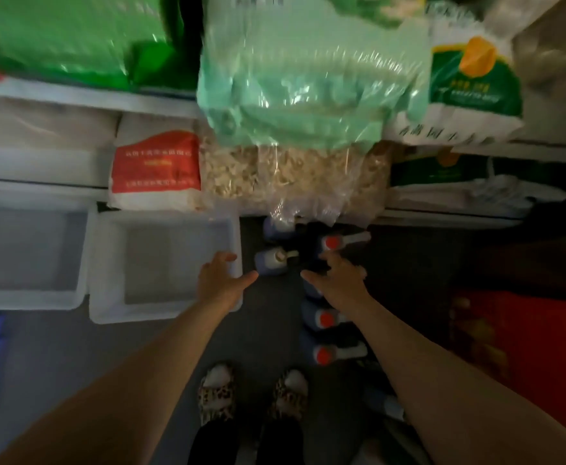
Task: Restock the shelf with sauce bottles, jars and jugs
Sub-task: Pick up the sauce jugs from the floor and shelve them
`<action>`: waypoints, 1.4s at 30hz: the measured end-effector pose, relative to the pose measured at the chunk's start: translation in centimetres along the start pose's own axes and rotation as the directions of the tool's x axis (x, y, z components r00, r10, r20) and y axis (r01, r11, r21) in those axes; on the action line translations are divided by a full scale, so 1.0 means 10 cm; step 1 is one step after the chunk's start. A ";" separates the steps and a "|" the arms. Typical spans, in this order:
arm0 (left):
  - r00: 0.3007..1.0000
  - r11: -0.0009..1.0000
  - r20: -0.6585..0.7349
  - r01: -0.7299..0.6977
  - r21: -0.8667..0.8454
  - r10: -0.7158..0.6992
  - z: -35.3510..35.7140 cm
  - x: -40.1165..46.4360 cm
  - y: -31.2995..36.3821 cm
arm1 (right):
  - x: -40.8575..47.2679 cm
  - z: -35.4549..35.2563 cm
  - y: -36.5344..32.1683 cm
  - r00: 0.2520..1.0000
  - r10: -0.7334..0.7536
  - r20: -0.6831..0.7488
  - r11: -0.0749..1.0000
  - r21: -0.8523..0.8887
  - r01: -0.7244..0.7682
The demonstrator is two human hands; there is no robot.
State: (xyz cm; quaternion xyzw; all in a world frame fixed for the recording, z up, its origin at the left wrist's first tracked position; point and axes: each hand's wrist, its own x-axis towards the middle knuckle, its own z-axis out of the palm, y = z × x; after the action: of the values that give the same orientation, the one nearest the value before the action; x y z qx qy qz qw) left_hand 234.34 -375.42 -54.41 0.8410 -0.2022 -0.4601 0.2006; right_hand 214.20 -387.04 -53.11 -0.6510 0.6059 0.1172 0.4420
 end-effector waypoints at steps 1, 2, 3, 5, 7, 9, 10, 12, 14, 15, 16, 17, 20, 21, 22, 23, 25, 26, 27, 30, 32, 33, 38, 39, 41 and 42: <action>1.000 1.000 0.009 0.008 -0.011 -0.008 0.14 0.13 -0.12 | 0.17 0.13 0.09 1.000 -0.001 -0.004 0.999 0.036 0.001; 1.000 1.000 0.021 0.014 -0.025 -0.013 0.29 0.26 -0.22 | 0.34 0.26 0.19 1.000 0.001 -0.009 0.998 0.070 0.000; 0.999 0.999 0.037 0.021 -0.036 -0.020 0.43 0.40 -0.32 | 0.50 0.38 0.27 1.000 -0.002 -0.014 0.994 0.106 0.003; 0.997 0.996 0.065 0.035 -0.078 -0.030 0.70 0.67 -0.49 | 0.81 0.61 0.44 1.000 -0.012 -0.018 0.981 0.194 0.015; 0.996 0.991 0.090 0.018 -0.133 -0.006 0.96 0.92 -0.61 | 1.10 0.82 0.62 0.999 -0.024 -0.027 0.962 0.273 0.030; 0.992 0.983 0.121 -0.024 -0.183 0.046 1.18 1.13 -0.70 | 1.37 1.01 0.78 0.998 -0.055 -0.039 0.951 0.304 0.064; 0.988 0.974 0.131 -0.054 -0.220 0.084 1.28 1.24 -0.75 | 1.48 1.10 0.85 0.996 -0.075 -0.043 0.944 0.319 0.085; 0.987 0.956 0.119 -0.074 -0.285 0.112 1.46 1.43 -0.87 | 1.68 1.28 0.99 0.993 -0.109 -0.049 0.925 0.361 0.119; 0.987 0.943 0.118 -0.067 -0.326 0.111 1.64 1.64 -1.04 | 1.81 1.42 1.11 0.988 -0.139 -0.068 0.902 0.404 0.155; 0.984 0.939 0.127 -0.077 -0.336 0.126 1.70 1.71 -1.09 | 1.86 1.48 1.16 0.985 -0.153 -0.081 0.890 0.422 0.173; 0.981 0.934 0.135 -0.086 -0.345 0.140 1.73 1.75 -1.09 | 1.90 1.53 1.19 0.982 -0.165 -0.092 0.881 0.435 0.188; 0.979 0.930 0.138 -0.090 -0.357 0.147 1.77 1.78 -1.09 | 1.92 1.57 1.21 0.979 -0.177 -0.099 0.873 0.444 0.203; 0.975 0.908 0.105 -0.141 -0.393 0.197 1.87 1.93 -1.14 | 1.97 1.64 1.22 0.972 -0.203 -0.120 0.843 0.484 0.236; 0.972 0.903 0.099 -0.155 -0.400 0.211 1.89 1.97 -1.16 | 1.99 1.65 1.22 0.969 -0.212 -0.126 0.830 0.501 0.246; 0.971 0.900 0.097 -0.163 -0.405 0.220 1.90 2.02 -1.19 | 2.01 1.67 1.22 0.967 -0.218 -0.129 0.820 0.513 0.253; 0.969 0.898 0.096 -0.170 -0.406 0.227 1.91 2.04 -1.20 | 2.03 1.68 1.22 0.967 -0.221 -0.129 0.813 0.524 0.256; 0.967 0.893 0.087 -0.186 -0.410 0.241 1.91 2.09 -1.21 | 2.08 1.70 1.22 0.968 -0.216 -0.127 0.799 0.546 0.250; 0.965 0.887 0.082 -0.195 -0.418 0.250 1.90 2.12 -1.21 | 2.11 1.71 1.22 0.968 -0.212 -0.131 0.795 0.554 0.249; 0.964 0.884 0.082 -0.196 -0.424 0.253 1.89 2.14 -1.20 | 2.14 1.72 1.22 0.968 -0.210 -0.137 0.790 0.559 0.250; 0.959 0.887 0.097 -0.203 -0.414 0.265 1.85 2.18 -1.19 | 2.21 1.74 1.21 0.968 -0.198 -0.153 0.790 0.560 0.250; 0.959 0.900 0.106 -0.202 -0.387 0.261 1.82 2.19 -1.15 | 2.23 1.72 1.17 0.972 -0.180 -0.153 0.790 0.566 0.235; 0.961 0.908 0.113 -0.193 -0.373 0.251 1.79 2.19 -1.12 | 2.23 1.71 1.14 0.975 -0.165 -0.150 0.787 0.576 0.221; 0.985 0.946 0.152 -0.030 -0.324 0.084 1.70 2.02 -0.96 | 2.12 1.61 0.93 0.995 -0.026 -0.092 0.788 0.611 0.077; 0.985 0.957 0.162 -0.008 -0.291 0.058 1.68 1.94 -0.94 | 2.05 1.59 0.91 0.998 0.006 -0.065 0.791 0.611 0.035; 0.985 0.971 0.172 0.024 -0.237 0.018 1.62 1.77 -0.91 | 1.88 1.53 0.88 0.997 0.072 -0.022 0.777 0.628 -0.042; 0.984 0.976 0.175 0.030 -0.215 0.008 1.57 1.67 -0.89 | 1.78 1.51 0.86 0.994 0.108 0.000 0.765 0.639 -0.083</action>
State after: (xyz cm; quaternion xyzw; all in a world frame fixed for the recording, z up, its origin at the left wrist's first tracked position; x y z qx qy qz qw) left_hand 230.58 -379.12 -78.46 0.7714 -0.1631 -0.5526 0.2700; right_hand 216.57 -387.37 -77.87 -0.4331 0.6501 -0.0850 0.6186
